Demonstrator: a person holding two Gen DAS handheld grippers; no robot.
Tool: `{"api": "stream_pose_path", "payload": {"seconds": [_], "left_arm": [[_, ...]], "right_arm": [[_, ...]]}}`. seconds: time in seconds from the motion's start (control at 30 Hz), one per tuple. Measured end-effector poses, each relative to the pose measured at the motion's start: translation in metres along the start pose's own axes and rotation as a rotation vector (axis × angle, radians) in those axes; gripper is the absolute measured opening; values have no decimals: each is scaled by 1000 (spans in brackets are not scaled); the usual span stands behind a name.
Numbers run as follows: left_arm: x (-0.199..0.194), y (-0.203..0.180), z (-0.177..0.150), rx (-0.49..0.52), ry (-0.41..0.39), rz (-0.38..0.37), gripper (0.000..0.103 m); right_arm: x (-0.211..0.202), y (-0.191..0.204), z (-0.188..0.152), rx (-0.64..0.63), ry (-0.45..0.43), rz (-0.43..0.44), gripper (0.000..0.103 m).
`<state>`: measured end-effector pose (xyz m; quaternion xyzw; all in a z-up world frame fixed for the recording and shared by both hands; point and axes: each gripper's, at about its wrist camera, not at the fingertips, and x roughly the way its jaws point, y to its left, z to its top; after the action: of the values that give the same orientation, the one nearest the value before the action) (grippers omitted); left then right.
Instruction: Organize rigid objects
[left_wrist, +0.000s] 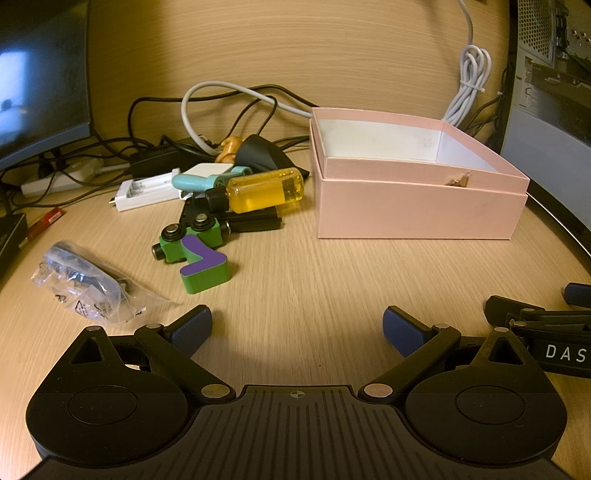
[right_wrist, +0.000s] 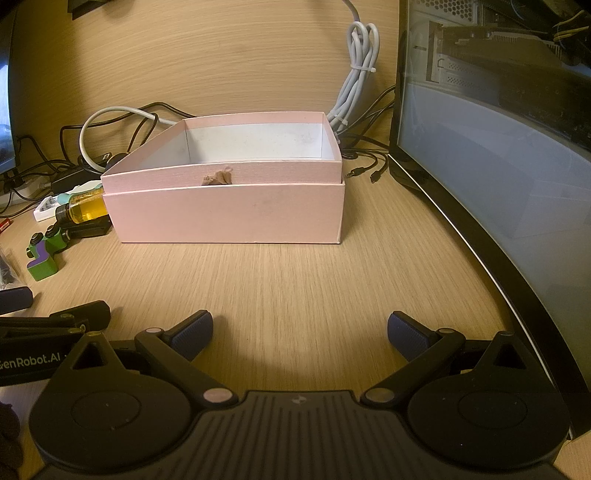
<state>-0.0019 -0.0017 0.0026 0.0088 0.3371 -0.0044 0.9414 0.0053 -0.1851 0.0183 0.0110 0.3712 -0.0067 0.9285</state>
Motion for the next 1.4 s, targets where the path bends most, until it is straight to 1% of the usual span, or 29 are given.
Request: {"api": "stream_pose_path", "payload": {"seconds": [1.1, 1.23, 1.4], "left_arm": [[-9, -4, 2, -1, -1, -1, 102], [-9, -5, 2, 0, -1, -1, 102], [-9, -3, 2, 4, -1, -7, 102]], "right_arm": [[0, 0, 1, 0, 0, 0, 101], [3, 2, 2, 1, 1, -5, 103], [4, -2, 4, -10, 3, 20, 103]]}}
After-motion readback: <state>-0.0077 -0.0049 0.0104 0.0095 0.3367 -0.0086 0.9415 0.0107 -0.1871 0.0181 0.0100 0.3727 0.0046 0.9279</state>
